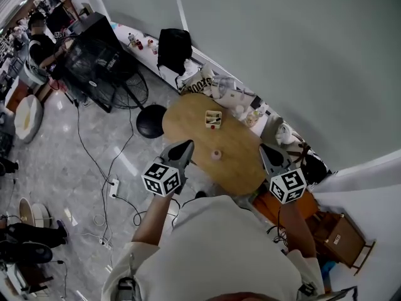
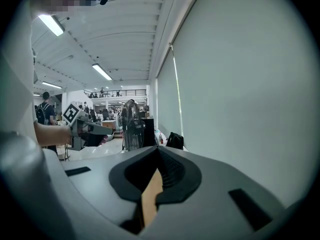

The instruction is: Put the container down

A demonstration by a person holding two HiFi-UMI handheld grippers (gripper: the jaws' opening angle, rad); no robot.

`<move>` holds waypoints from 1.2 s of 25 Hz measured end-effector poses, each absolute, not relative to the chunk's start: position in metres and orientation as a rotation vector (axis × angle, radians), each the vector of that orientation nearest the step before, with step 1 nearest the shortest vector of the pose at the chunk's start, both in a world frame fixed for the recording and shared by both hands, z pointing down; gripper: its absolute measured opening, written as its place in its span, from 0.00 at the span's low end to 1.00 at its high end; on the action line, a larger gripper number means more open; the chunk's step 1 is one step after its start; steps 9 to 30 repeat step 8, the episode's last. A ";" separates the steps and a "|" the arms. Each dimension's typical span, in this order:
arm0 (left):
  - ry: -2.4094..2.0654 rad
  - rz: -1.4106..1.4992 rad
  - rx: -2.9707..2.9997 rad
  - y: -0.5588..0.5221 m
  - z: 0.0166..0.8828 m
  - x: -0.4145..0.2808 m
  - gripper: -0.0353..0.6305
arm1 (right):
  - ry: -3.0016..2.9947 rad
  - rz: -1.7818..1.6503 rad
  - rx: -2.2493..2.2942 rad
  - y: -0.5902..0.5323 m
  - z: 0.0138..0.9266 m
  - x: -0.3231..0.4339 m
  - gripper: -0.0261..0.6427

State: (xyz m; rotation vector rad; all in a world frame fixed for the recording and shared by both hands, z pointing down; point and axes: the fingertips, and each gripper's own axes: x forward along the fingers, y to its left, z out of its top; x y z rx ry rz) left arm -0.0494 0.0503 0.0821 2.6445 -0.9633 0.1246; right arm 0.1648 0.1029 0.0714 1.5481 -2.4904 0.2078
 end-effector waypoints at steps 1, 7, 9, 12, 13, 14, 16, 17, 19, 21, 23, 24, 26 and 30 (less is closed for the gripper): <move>-0.962 0.125 2.645 0.050 0.082 -0.049 0.09 | -2.491 0.208 1.546 0.103 0.072 0.164 0.04; -0.958 0.129 2.641 0.051 0.087 -0.044 0.09 | -2.490 0.199 1.535 0.103 0.075 0.165 0.04; -0.958 0.130 2.640 0.051 0.087 -0.043 0.09 | -2.490 0.196 1.534 0.103 0.076 0.165 0.04; -0.958 0.130 2.640 0.051 0.087 -0.043 0.09 | -2.490 0.196 1.534 0.103 0.076 0.165 0.04; -0.958 0.130 2.640 0.051 0.087 -0.043 0.09 | -2.490 0.196 1.534 0.103 0.076 0.165 0.04; -0.958 0.130 2.640 0.051 0.087 -0.043 0.09 | -2.490 0.196 1.534 0.103 0.076 0.165 0.04; -0.958 0.130 2.640 0.051 0.087 -0.043 0.09 | -2.490 0.196 1.534 0.103 0.076 0.165 0.04; -0.958 0.130 2.640 0.051 0.087 -0.043 0.09 | -2.490 0.196 1.534 0.103 0.076 0.165 0.04; -0.958 0.130 2.640 0.051 0.087 -0.043 0.09 | -2.490 0.196 1.534 0.103 0.076 0.165 0.04; -0.958 0.130 2.640 0.051 0.087 -0.043 0.09 | -2.490 0.196 1.534 0.103 0.076 0.165 0.04; -0.958 0.130 2.640 0.051 0.087 -0.043 0.09 | -2.490 0.196 1.534 0.103 0.076 0.165 0.04; -0.958 0.130 2.640 0.051 0.087 -0.043 0.09 | -2.490 0.196 1.534 0.103 0.076 0.165 0.04; -0.958 0.130 2.640 0.051 0.087 -0.043 0.09 | -2.490 0.196 1.534 0.103 0.076 0.165 0.04; -0.958 0.130 2.640 0.051 0.087 -0.043 0.09 | -2.490 0.196 1.534 0.103 0.076 0.165 0.04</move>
